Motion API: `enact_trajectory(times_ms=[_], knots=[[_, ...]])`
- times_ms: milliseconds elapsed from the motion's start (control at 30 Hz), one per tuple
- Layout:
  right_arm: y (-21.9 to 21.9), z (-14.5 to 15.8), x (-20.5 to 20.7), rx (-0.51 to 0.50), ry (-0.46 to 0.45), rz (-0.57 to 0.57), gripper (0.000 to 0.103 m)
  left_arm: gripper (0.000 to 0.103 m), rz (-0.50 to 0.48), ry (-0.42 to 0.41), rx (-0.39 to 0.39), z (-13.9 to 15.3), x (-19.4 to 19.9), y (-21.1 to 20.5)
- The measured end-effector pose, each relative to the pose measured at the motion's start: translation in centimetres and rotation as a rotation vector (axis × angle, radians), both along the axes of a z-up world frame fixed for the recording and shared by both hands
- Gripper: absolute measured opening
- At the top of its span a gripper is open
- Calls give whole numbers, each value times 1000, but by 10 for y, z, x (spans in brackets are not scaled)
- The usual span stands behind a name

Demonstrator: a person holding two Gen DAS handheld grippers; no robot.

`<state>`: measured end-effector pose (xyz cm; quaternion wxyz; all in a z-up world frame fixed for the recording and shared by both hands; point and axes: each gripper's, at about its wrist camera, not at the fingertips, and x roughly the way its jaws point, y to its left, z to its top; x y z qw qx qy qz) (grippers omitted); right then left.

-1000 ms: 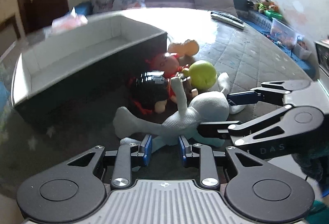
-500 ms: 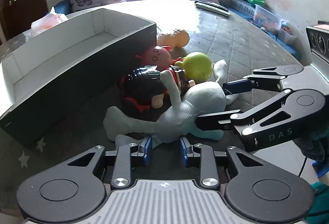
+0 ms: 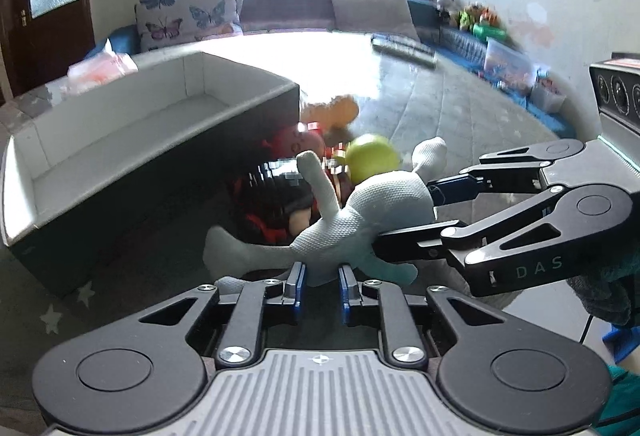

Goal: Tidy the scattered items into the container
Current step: 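Close the left tool on the white plush rabbit and lift it, then carry the rabbit over the box and open the left tool to drop it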

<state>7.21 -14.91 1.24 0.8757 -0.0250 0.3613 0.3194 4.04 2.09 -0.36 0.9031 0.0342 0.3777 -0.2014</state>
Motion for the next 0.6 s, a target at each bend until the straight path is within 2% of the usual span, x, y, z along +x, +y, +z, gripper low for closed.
enact_trajectory(times_ms=[167,400,567,600], knots=[[6,25,8,43,-69,16,58,18,57,-98,-22,25,3,11],[39,58,47,69,-179,92,57,18,171,-199,-26,58,34,41],[73,69,90,70,-204,145,55,18,243,-215,-29,70,75,67],[81,69,101,78,-185,166,49,18,244,-203,-39,69,84,70]])
